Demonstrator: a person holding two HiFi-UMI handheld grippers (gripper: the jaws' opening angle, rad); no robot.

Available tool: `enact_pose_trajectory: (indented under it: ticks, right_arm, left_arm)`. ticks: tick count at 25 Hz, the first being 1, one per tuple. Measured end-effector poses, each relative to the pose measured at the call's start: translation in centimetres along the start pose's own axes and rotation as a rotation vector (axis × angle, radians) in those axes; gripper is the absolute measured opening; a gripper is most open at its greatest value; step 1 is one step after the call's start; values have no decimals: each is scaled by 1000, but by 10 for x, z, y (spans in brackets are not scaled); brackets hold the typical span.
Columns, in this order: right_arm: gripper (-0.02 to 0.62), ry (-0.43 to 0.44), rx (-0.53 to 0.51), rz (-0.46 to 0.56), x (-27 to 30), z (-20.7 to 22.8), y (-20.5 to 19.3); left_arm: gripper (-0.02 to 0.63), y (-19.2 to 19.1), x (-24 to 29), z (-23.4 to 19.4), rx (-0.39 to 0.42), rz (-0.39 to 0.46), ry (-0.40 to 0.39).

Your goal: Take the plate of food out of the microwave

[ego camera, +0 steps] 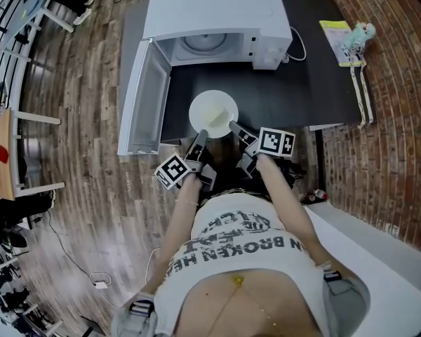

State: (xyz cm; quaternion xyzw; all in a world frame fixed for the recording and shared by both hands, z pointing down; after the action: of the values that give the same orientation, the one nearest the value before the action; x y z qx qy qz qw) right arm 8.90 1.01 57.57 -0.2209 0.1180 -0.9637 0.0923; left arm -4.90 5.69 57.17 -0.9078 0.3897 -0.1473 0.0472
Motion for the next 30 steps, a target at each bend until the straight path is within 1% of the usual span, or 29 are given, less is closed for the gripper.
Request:
enact_pose_trajectory:
  ticks: [30]
  right_arm:
    - [48, -4, 21, -18, 7, 6, 2]
  left_arm:
    - [23, 3, 2, -9, -37, 2, 16]
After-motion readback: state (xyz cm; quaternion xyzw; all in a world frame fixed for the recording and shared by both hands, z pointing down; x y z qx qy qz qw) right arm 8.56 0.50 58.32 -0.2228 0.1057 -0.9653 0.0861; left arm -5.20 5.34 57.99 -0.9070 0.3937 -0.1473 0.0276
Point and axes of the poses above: the fingertips, and each gripper's own axes: x forward along the fingers, z to its right, y out of its top, the point moved 3 cm from there along -x, backward along the fingers, and after that the axes turned 15 degrees about -z, right-handed, at the moved point
